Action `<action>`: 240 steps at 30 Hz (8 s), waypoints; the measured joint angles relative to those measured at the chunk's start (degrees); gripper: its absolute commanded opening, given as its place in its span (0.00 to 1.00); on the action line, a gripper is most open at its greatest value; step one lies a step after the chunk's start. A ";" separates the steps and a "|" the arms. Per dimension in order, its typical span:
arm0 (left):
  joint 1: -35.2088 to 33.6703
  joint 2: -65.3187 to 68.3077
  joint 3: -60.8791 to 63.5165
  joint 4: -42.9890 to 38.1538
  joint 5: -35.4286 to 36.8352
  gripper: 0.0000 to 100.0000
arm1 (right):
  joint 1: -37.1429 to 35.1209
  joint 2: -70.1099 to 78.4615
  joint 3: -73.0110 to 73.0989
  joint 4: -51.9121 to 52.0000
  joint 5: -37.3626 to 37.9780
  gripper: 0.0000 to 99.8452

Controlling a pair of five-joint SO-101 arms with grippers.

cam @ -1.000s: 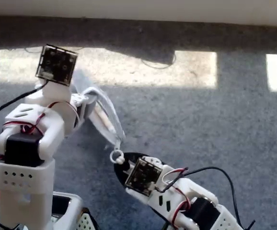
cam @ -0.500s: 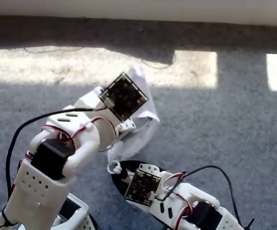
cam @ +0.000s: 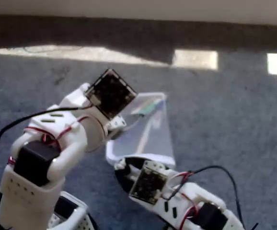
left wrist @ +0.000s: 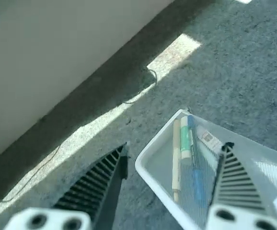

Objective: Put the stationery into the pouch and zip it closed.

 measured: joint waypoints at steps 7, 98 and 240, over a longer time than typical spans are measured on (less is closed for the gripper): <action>-3.52 0.00 -1.58 8.70 -8.88 0.25 | 5.98 0.00 -8.70 5.36 0.00 0.00; 18.46 -6.86 39.74 -35.69 8.79 0.07 | 30.42 -0.62 -16.97 4.84 -8.18 0.00; 0.79 -53.27 48.09 -0.70 2.02 0.00 | 14.42 -0.26 1.67 -15.12 -18.64 0.07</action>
